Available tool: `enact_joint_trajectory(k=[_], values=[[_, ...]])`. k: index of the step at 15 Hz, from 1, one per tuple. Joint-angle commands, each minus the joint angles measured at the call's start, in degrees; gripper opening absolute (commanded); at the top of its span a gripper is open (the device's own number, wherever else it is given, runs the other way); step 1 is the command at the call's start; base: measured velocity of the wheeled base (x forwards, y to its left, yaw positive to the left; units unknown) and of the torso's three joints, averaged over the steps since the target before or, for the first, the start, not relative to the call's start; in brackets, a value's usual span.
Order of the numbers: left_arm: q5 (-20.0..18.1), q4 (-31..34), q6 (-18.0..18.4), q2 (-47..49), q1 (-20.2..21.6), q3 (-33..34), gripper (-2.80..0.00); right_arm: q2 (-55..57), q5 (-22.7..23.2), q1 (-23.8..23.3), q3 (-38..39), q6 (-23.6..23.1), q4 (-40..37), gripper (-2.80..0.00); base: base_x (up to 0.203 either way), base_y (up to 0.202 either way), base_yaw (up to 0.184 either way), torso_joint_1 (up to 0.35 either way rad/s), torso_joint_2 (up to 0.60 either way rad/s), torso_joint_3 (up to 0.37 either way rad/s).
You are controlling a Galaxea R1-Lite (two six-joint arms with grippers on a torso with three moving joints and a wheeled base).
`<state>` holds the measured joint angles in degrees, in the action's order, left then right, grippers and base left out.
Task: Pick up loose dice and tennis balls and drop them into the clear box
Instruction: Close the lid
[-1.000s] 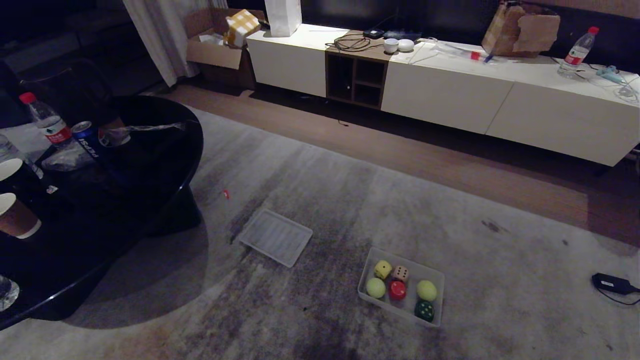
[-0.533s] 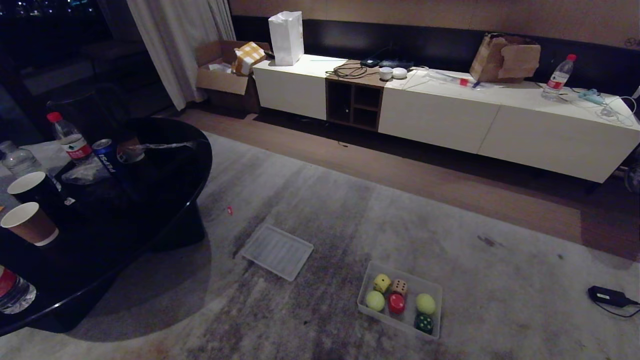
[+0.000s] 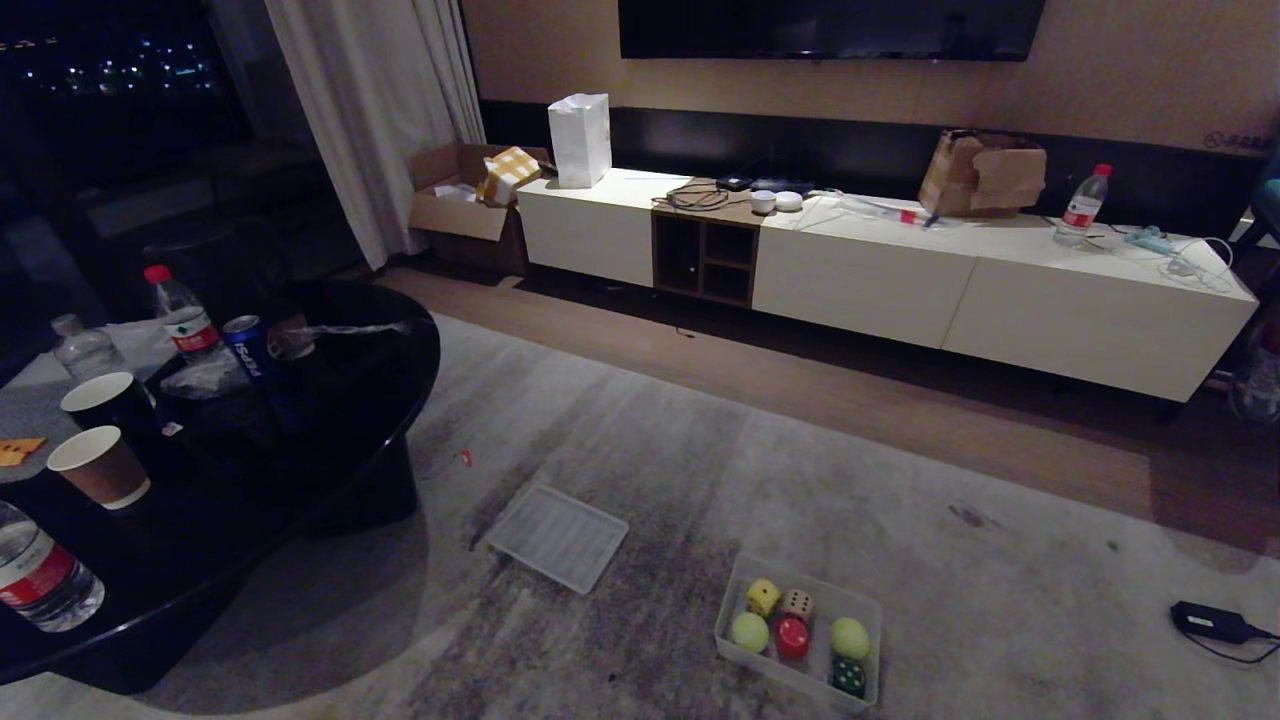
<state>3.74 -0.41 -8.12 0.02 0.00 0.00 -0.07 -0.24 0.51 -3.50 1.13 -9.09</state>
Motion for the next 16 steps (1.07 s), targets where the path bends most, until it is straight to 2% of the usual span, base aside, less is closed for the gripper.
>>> enact_joint_trajectory(k=[1,3,6,13,16], values=[[0.0,0.0,0.0,0.1,0.0,0.1,-2.8,0.1,0.0,0.0,0.0,0.0,0.0,-2.8,0.0,0.0,0.0,0.002,0.0,0.113],[0.0,0.0,0.0,0.1,0.0,0.1,-2.8,0.1,0.0,0.0,0.0,0.0,0.0,-2.8,0.0,0.0,0.0,0.002,-0.03,0.018],[0.0,0.0,0.0,0.1,0.0,0.1,-2.8,0.1,0.0,0.0,0.0,0.0,0.0,-2.8,0.004,-0.004,0.024,0.037,-0.23,-0.214],[0.0,0.0,0.0,0.1,0.0,0.1,-2.8,0.1,0.0,0.0,0.0,0.0,0.0,-2.8,0.001,-0.008,0.155,0.143,-0.38,-0.231],[0.0,0.0,0.0,0.1,0.0,0.1,-2.8,0.1,0.1,0.0,0.0,0.0,0.0,-2.8,0.002,-0.007,0.13,0.066,-0.17,-0.106]])
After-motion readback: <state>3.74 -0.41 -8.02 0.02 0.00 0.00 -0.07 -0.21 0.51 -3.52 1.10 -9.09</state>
